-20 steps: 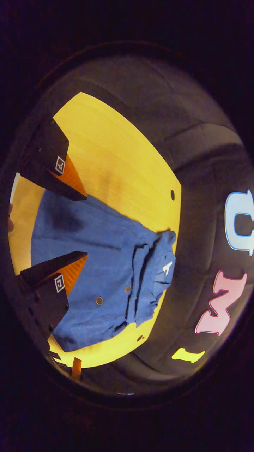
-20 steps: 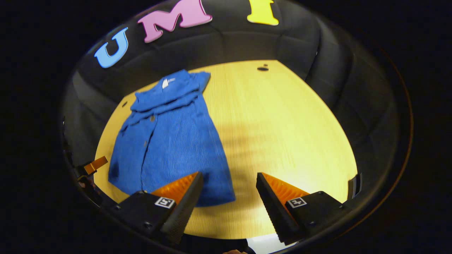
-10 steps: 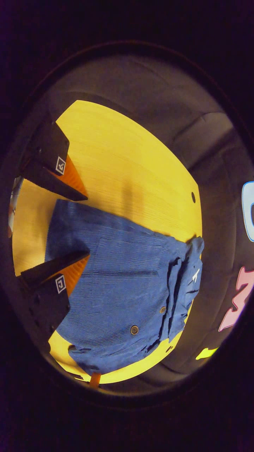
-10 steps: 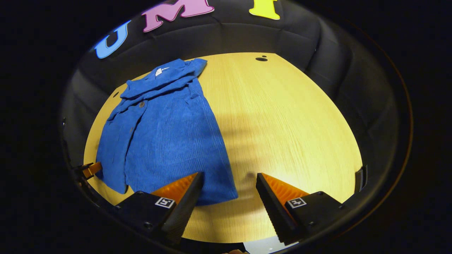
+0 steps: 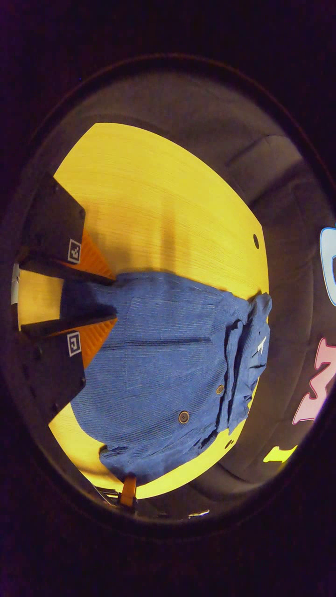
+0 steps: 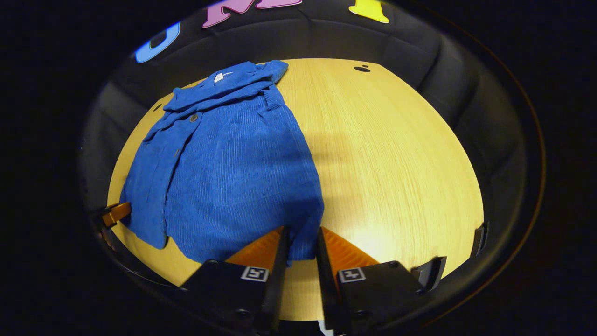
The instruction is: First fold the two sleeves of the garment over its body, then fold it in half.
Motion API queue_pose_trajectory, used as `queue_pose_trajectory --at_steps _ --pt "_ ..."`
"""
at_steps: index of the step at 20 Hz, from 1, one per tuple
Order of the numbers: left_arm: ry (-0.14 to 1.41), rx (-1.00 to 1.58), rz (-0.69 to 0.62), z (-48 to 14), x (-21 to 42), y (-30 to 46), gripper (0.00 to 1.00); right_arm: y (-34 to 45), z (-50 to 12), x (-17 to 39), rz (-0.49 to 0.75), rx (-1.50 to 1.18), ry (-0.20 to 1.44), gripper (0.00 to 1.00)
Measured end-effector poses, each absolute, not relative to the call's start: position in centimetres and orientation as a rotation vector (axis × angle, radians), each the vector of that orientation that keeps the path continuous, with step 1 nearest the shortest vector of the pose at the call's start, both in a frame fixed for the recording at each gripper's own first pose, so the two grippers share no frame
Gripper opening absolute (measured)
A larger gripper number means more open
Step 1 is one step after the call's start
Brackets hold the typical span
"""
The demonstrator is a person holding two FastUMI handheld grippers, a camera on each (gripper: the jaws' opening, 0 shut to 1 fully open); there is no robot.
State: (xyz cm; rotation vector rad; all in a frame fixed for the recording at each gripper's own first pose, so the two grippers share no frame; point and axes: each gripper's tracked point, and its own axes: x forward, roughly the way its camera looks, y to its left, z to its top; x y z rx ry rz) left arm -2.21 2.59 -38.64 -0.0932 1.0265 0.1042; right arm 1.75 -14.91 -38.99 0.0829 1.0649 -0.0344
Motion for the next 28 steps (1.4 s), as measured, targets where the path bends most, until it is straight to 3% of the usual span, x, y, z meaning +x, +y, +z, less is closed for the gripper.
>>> queue_pose_trajectory --at_steps 1,5,14,20,28 --pt "1.025 -0.074 0.105 -38.4 -2.1 2.3 0.19 -14.9 -39.0 1.8 -0.027 0.071 1.064 0.21" --pt "0.998 0.004 0.05 -38.5 -1.9 1.1 0.01 -14.1 -39.0 2.1 0.066 0.046 1.047 0.05" --pt "0.966 -0.083 -0.014 -35.0 -0.5 0.2 0.0 -12.3 -34.9 4.5 0.105 0.031 0.956 0.05" --pt "0.831 -0.052 -0.09 -28.0 3.9 -0.4 0.0 -8.3 -27.3 9.9 0.206 0.034 0.808 0.05" --pt "0.69 -0.043 -0.1 -20.8 12.6 0.2 0.0 -3.6 -20.3 18.6 0.318 0.041 0.67 0.04"
